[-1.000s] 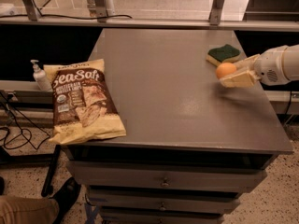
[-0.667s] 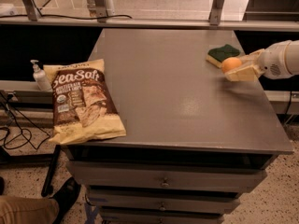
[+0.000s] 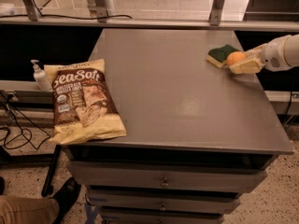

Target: Move orange near sponge

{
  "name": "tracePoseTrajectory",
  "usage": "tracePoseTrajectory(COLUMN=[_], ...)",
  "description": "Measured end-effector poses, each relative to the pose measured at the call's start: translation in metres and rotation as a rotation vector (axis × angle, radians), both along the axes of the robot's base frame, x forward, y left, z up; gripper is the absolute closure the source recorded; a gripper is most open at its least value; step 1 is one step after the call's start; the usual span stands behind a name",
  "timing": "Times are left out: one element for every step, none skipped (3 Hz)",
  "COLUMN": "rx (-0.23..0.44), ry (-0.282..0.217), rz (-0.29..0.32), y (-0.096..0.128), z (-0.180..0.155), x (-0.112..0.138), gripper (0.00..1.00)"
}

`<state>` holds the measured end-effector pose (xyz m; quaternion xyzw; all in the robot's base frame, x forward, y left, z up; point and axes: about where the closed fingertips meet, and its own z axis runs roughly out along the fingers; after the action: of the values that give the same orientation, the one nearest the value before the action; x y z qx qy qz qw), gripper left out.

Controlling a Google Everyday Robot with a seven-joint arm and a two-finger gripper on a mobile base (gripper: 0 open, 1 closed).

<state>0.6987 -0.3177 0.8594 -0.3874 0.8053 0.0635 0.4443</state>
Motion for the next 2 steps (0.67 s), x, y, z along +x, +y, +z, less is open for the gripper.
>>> tracePoseTrajectory(rx=[-0.002, -0.003], ry=[0.011, 0.024], rz=[-0.019, -0.028], y=[-0.0109, -0.0168], z=[-0.0106, -0.0182], x=[0.0164, 0.023], gripper=[1.0, 0.82])
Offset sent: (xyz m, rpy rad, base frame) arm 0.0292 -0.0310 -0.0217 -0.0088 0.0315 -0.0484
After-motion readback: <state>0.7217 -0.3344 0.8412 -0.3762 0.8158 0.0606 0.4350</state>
